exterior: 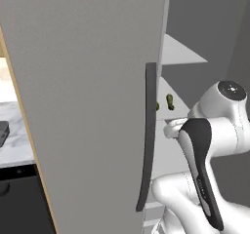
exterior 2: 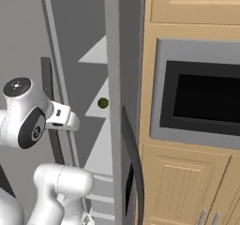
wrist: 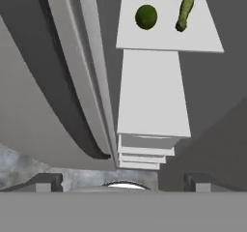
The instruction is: Take the lime and squash out of the freezer and place them in the tupperware container on the counter. Then put the tupperware containing the vegetables back in the freezer.
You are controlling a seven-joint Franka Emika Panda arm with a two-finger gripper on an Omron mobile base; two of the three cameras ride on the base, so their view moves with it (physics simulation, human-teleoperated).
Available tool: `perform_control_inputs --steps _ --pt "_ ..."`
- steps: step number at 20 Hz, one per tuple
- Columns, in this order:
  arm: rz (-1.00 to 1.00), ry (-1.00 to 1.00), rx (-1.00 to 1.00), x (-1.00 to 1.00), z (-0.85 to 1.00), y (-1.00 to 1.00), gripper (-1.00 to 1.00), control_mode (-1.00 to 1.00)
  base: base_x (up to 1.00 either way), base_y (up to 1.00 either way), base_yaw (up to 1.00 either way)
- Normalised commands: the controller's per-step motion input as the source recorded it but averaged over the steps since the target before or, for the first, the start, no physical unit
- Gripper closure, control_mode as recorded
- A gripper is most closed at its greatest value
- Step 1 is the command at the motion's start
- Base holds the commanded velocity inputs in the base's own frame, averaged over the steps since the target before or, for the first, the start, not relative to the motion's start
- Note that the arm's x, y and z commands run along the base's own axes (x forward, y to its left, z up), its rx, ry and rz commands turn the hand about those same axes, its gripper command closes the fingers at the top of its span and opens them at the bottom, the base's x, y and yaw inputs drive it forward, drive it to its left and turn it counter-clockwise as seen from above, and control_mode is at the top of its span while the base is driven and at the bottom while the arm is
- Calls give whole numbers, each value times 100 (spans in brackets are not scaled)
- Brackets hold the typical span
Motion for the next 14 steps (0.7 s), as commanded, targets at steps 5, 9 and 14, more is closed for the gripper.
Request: perform_control_inputs --steps 5,9,14 --pt "0 0 0 0 0 0 -100 100 70 -16 -1" --pt "-1 0 6 20 0 -28 -100 -100 0 0 0" --pt "-8 -1 3 30 0 -53 -100 -100 0 0 0"
